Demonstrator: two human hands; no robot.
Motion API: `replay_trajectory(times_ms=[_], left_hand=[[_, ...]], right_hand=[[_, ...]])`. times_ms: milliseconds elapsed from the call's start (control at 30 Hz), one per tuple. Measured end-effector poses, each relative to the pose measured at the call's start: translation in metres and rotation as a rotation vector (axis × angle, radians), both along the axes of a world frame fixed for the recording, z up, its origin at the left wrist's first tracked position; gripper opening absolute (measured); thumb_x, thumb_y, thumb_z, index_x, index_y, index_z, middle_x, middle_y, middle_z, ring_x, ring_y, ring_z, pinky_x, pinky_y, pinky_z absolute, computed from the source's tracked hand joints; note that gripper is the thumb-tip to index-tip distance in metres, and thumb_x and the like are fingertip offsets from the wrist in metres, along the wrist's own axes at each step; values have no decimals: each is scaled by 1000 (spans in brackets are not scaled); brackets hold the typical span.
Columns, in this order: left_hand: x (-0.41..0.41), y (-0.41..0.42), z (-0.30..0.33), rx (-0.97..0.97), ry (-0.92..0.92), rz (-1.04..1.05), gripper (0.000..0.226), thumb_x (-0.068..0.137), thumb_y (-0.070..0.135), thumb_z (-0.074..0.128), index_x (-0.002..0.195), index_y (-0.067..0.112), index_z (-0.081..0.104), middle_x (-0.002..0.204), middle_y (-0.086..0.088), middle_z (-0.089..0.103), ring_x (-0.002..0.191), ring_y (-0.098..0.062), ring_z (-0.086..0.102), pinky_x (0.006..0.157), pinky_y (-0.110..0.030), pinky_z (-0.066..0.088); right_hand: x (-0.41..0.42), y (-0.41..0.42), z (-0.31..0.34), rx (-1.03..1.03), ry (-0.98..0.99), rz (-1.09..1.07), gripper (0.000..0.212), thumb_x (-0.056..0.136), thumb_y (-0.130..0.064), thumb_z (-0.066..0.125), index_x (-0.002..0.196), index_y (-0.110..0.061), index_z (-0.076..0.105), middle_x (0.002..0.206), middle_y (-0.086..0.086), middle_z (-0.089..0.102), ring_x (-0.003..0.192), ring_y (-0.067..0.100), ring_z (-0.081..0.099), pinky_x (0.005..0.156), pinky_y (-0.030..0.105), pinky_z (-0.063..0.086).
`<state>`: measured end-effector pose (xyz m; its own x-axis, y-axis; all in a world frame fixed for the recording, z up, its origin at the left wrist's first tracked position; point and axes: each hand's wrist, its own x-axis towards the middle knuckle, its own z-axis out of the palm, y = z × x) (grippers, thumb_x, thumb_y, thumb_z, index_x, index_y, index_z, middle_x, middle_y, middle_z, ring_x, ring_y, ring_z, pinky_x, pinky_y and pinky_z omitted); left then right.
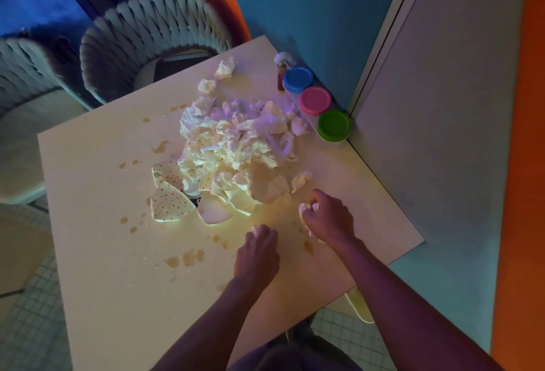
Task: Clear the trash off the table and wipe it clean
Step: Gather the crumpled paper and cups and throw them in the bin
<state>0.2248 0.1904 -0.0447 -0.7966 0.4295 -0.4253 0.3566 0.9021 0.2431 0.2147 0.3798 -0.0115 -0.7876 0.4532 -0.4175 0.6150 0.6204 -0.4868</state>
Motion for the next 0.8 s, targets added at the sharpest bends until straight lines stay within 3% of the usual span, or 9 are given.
replay_trajectory(times_ms=[133,267,333,500,600,733,800], left_hand=[[-3,-3,1,178,-21,64,33,85,9,55,112,27,52,127,4,49,99,-28,59,71,-40,56],[-2,-1,7,211,-30,133,56,84,6,52,133,31,49,133,-3,54,101,-29,63,76,-44,58],[-3,-1,9,216,-29,187,49,87,8,50,132,29,55,123,-5,60,99,-31,63,76,-43,57],[-13,2,26,235,-27,233,27,91,14,45,103,22,68,103,-3,65,92,-29,65,76,-36,53],[-21,11,37,267,19,255,22,88,22,48,97,19,68,98,-3,66,88,-30,65,74,-36,52],[-38,28,50,253,32,299,29,87,46,57,97,20,67,100,0,67,91,-28,64,74,-36,50],[-46,36,53,246,29,270,28,88,45,61,101,21,66,104,0,68,96,-28,64,74,-36,49]], right_hand=[[-15,3,6,-34,-39,39,22,85,-36,55,102,-30,42,106,0,71,93,34,64,77,35,46],[-34,8,10,-28,-52,76,42,80,-44,54,117,-39,35,110,3,71,94,33,66,82,38,50],[-43,10,8,2,-70,120,55,78,-52,55,126,-40,32,112,4,71,95,32,67,84,38,52],[-60,17,-2,71,-155,245,75,80,-60,55,146,-44,22,112,2,72,94,29,69,84,36,52],[-65,18,-6,119,-187,277,66,84,-52,55,145,-44,30,109,3,72,100,30,67,79,34,48],[-64,16,-13,125,-144,232,47,85,-54,56,127,-34,51,106,1,72,99,29,67,80,34,46],[-61,16,-16,123,-113,225,41,85,-54,57,119,-30,54,106,1,72,96,29,66,77,33,45]])
